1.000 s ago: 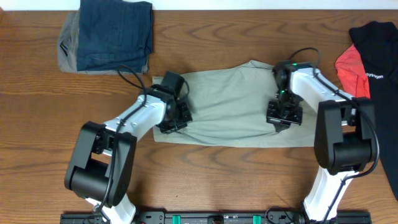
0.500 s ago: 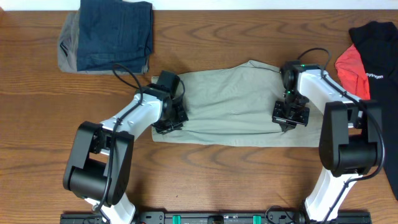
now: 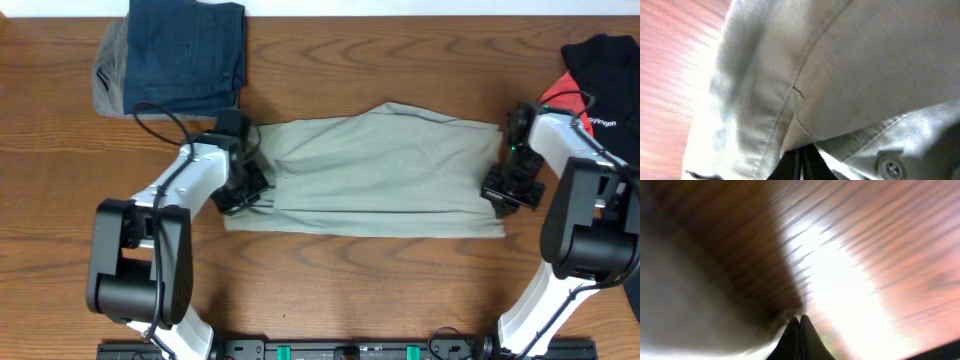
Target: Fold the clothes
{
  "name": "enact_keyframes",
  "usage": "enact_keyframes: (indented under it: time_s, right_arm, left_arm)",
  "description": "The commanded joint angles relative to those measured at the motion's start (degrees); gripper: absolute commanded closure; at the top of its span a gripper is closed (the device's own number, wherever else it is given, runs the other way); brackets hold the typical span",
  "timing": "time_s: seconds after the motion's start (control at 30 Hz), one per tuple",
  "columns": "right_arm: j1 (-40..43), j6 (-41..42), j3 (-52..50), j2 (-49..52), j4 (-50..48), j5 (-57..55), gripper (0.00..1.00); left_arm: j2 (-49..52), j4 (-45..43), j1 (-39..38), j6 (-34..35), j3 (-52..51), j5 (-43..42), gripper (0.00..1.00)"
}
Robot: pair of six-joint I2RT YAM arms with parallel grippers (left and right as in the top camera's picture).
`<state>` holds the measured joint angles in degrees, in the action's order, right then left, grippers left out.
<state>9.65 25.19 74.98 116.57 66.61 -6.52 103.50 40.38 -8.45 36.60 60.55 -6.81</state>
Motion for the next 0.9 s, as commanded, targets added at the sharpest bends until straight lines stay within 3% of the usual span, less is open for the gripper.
enact_keyframes:
  time_s: [0.0,0.2,0.33,0.47,0.53,0.63,0.8,0.87]
  right_arm:
    - [0.35,-0.02,3.43,-0.48,1.33,-3.76,0.99]
    - [0.0,-0.44,6.8,-5.53,3.26,1.18,0.99]
    - [-0.92,-5.88,6.8,-9.22,1.29,10.54,0.99]
    - [-3.08,-10.03,6.62,-9.55,-1.79,18.62,0.98]
    - [-5.05,-10.71,5.88,-9.29,-4.37,20.35,0.92]
    - [-8.59,-10.67,5.03,-8.44,-7.56,20.28,0.87]
    - [-13.33,-9.64,5.01,-5.68,-11.39,19.63,0.88]
    - [-14.29,-8.72,5.01,-4.42,-12.39,18.86,0.9]
  left_arm:
    - [-2.73,0.81,1.03,-0.76,-1.7,7.67,0.94]
    - [-11.19,0.94,0.98,-3.91,-1.7,4.2,0.93]
    - [-15.67,0.74,0.98,-4.02,-1.7,-1.33,0.93]
    - [-16.11,-0.55,0.96,-4.0,-1.73,-5.95,0.89]
    - [-15.1,-1.68,0.37,-4.02,-1.73,-6.12,0.88]
    - [-12.94,-3.74,-1.22,-4.0,-1.73,-6.12,0.76]
    - [-8.83,-7.26,-3.78,-4.02,-1.73,-6.05,0.72]
    - [-7.3,-7.96,-3.91,-4.02,-1.73,-6.03,0.62]
